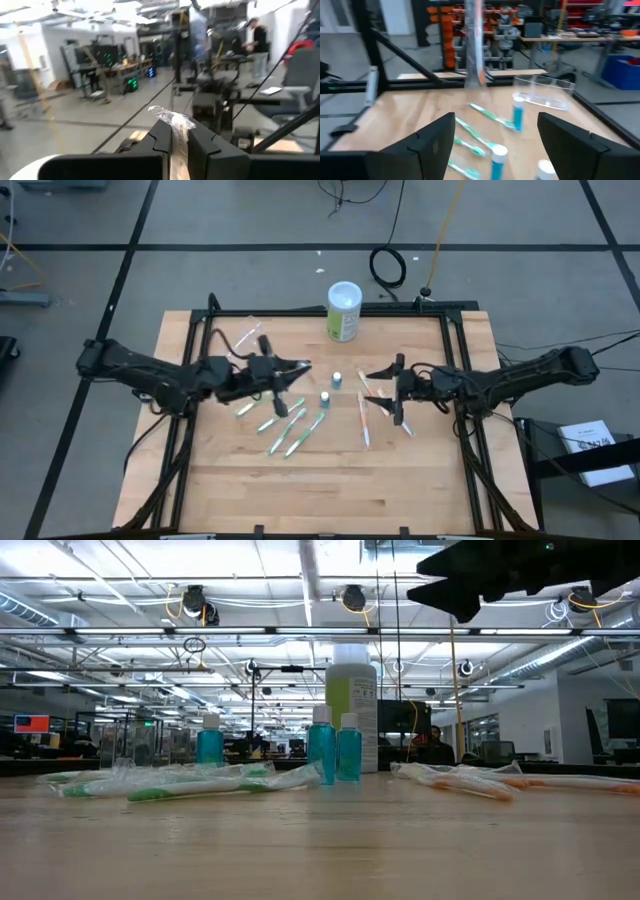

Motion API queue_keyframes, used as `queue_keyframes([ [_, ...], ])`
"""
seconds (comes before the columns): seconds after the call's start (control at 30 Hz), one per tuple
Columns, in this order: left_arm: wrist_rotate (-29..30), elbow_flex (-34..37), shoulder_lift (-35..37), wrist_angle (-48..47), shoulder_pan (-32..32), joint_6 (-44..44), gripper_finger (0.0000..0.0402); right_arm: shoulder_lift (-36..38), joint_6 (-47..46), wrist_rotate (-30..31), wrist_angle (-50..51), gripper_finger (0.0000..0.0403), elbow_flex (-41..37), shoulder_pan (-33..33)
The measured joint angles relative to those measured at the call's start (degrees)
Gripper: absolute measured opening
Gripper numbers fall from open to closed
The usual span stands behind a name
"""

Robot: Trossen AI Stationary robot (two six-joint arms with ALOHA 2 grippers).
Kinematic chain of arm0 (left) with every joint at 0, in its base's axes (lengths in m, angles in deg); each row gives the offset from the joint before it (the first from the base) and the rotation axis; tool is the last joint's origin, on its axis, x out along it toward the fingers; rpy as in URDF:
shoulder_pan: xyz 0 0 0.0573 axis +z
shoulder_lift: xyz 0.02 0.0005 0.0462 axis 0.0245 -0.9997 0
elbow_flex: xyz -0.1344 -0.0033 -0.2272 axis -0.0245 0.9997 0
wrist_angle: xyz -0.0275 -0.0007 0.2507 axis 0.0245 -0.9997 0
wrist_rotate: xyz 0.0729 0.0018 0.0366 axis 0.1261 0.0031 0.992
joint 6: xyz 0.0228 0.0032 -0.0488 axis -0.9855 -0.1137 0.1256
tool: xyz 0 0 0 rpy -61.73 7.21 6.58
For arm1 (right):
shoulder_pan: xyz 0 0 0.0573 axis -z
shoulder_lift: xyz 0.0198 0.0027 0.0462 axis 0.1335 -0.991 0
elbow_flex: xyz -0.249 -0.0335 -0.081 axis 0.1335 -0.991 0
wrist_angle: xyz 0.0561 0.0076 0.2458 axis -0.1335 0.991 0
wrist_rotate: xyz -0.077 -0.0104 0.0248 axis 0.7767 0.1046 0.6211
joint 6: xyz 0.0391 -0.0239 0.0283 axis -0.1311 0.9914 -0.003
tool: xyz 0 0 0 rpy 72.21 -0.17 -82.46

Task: Pick & Place toothbrushing station
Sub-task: Put the orange toothbrush into the left section of the transparent organizer

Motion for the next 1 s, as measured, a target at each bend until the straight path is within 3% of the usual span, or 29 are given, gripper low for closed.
queue_keyframes([
  [0.2,10.77,5.94,8.84,-3.51,-3.56,0.12,0.002,3.69,0.16,1.64,4.31,0.0275,0.0,0.0],
  [0.47,31.68,16.69,21.25,-3.35,-7.59,0.71,0.0019,4.1,0.29,1.58,5.13,0.0275,0.0,0.0],
  [0.8,47.27,25.33,29.84,-0.93,-4.9,0.62,0.0025,4.08,2.15,1.65,5.85,0.0272,0.0,0.0],
  [0.9,48.57,25.59,29.9,0.38,0.22,-1.09,0.0025,4.08,3.91,2.78,5.84,0.027,0.0,-0.02],
  [1.0,43.33,25.59,29.64,2.84,7.5,-1.08,0.0025,4.09,5.82,6.71,5.84,0.0271,0.0,0.02],
])
